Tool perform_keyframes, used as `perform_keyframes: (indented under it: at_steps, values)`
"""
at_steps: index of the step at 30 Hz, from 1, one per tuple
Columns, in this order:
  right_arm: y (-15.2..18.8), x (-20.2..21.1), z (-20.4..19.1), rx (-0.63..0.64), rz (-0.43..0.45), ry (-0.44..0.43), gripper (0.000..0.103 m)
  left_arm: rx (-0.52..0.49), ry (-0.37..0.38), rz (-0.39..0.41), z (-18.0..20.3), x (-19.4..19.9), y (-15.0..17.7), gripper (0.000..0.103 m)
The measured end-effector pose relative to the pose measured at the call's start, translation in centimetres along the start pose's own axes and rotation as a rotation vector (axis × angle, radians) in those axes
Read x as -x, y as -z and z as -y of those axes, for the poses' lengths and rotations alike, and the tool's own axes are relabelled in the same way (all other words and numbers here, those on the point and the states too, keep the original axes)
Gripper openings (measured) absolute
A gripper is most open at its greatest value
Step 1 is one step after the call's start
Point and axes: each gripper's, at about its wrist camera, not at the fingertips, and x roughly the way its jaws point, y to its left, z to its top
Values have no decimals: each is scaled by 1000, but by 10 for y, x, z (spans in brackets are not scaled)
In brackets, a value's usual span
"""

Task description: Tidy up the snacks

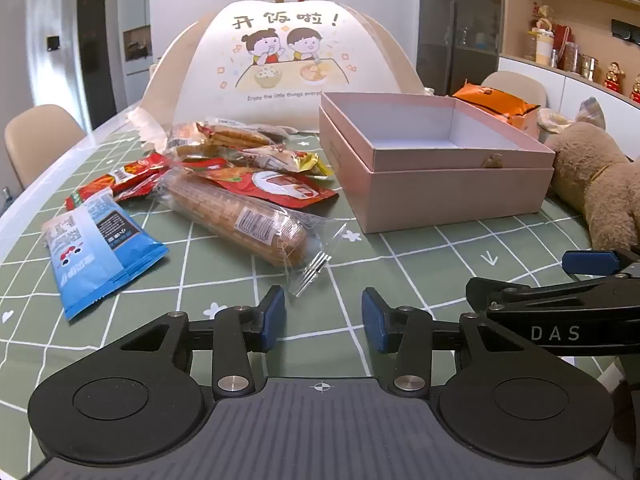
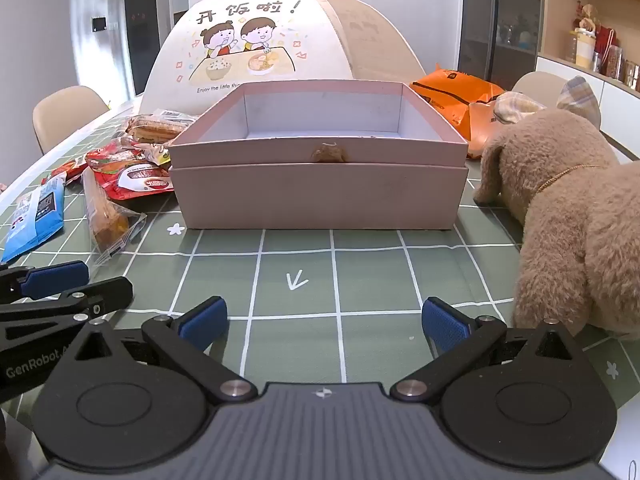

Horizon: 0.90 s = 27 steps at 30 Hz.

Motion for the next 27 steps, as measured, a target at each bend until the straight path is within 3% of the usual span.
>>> perform_keyframes:
  at_steps: [27]
  values:
    - [0, -2, -1, -2, 1, -1, 103, -2, -2, -2, 0, 0, 0, 49]
